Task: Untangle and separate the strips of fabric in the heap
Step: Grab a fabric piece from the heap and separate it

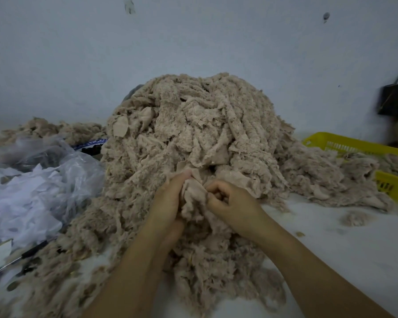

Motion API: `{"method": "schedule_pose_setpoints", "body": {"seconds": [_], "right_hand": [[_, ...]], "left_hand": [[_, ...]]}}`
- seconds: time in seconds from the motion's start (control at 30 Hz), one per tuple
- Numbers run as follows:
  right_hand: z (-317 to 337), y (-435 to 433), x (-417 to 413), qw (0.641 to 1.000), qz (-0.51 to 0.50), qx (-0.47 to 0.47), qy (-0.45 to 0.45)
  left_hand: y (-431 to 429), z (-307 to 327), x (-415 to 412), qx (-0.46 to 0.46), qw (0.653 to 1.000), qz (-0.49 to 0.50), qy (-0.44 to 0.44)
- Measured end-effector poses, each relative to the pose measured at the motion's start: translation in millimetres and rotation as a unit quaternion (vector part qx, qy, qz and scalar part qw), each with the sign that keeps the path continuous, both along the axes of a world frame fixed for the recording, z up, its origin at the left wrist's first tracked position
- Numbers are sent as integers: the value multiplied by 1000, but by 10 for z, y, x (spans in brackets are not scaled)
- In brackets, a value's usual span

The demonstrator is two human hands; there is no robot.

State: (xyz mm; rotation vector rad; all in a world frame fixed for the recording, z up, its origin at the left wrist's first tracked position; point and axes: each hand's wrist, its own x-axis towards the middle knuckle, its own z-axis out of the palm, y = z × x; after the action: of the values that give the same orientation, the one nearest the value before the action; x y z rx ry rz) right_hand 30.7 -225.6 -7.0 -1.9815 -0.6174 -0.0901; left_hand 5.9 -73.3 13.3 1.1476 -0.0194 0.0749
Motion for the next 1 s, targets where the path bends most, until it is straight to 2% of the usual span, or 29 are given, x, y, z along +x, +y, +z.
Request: {"method": "schedule_pose_setpoints", "body": {"seconds": [0.1,0.13,0.33,0.47,0.5,0.53,0.57,0.6,0.67,0.7,0.77,0.83,0.9,1.0], "right_hand": [[26,-60,11,1000,-28,12,-3],[43,-83,12,999,-34,27,-4],[97,-109,-11,990,-70,110,-54],[105,-94,-20,992,-57,102,-48],[94,-95,-14,992,-62,103,-48],[87,-97,-6,990,-70,108,-48],[82,-108,4,989,-80,120,-45],[82,-120,12,986,-89,134,-37],[86,-142,29,982,-107,155,-21],[86,-151,37,981,-116,157,-18],[77,-161,47,980,-126,151,-22],[63,-160,40,982,-126,136,-34],[62,-147,29,983,-123,128,-38],[84,-133,23,982,-119,146,-28]], "left_hand": [[29,46,14,-160,986,-23,30],[45,55,8,-187,981,-28,29],[187,-9,130,-273,961,33,42],[222,-37,128,-305,952,-22,17],[211,-44,121,-286,957,-42,11],[192,-50,114,-219,975,-42,5],[159,-62,107,-103,994,-19,-6],[113,-81,97,40,999,8,-21],[-1,-105,49,293,953,52,-55],[-57,-126,35,359,929,27,-80],[-125,-196,24,412,903,-73,-99],[-135,-236,15,416,896,-122,-96],[-99,-242,46,406,905,-93,-85],[-46,-224,116,456,885,67,-61]]}}
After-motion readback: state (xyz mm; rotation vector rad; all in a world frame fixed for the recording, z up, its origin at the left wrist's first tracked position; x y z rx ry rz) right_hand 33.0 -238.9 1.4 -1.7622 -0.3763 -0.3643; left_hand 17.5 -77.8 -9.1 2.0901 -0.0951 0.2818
